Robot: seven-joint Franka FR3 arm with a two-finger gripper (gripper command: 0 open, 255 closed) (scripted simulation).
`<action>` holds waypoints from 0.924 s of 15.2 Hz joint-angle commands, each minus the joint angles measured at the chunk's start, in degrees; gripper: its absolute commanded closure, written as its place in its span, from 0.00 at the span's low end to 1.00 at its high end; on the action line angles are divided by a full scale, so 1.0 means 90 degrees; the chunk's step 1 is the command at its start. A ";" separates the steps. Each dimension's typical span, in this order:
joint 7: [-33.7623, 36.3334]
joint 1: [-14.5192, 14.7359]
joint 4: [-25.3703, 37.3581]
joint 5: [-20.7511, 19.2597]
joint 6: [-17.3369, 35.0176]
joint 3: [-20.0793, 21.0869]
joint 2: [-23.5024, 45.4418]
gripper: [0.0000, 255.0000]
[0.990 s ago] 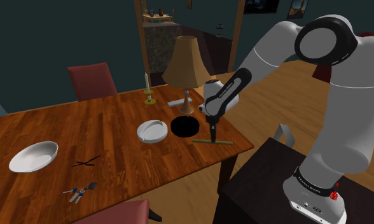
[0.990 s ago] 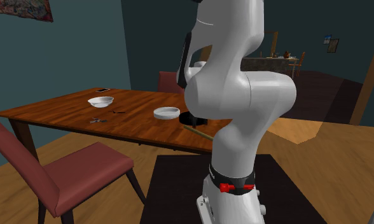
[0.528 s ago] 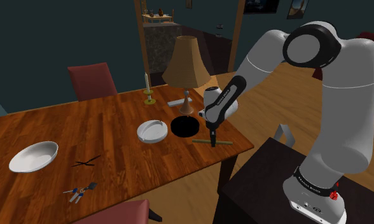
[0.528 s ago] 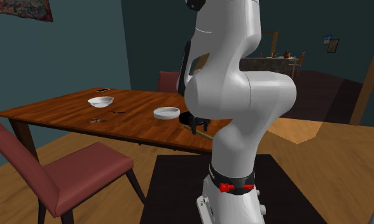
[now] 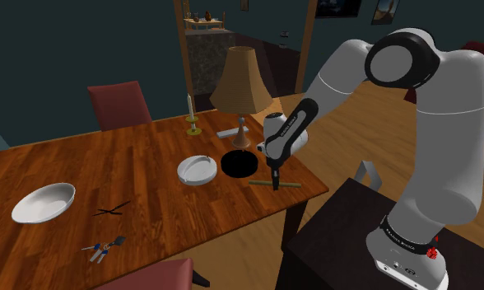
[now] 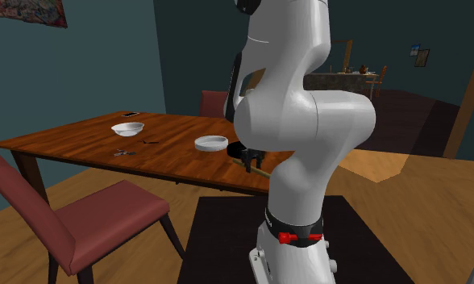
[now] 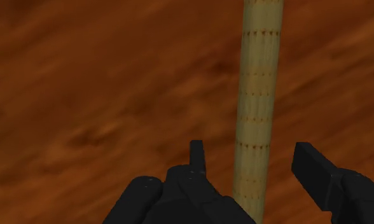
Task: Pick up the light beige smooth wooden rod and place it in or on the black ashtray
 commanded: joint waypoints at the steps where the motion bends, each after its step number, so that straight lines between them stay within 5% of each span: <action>1: -0.0001 0.0002 -0.0004 0.0002 -0.0002 0.0004 0.0006 1.00; 14: 0.0028 0.0017 -0.0072 -0.0033 -0.0369 -0.0018 -0.0429 1.00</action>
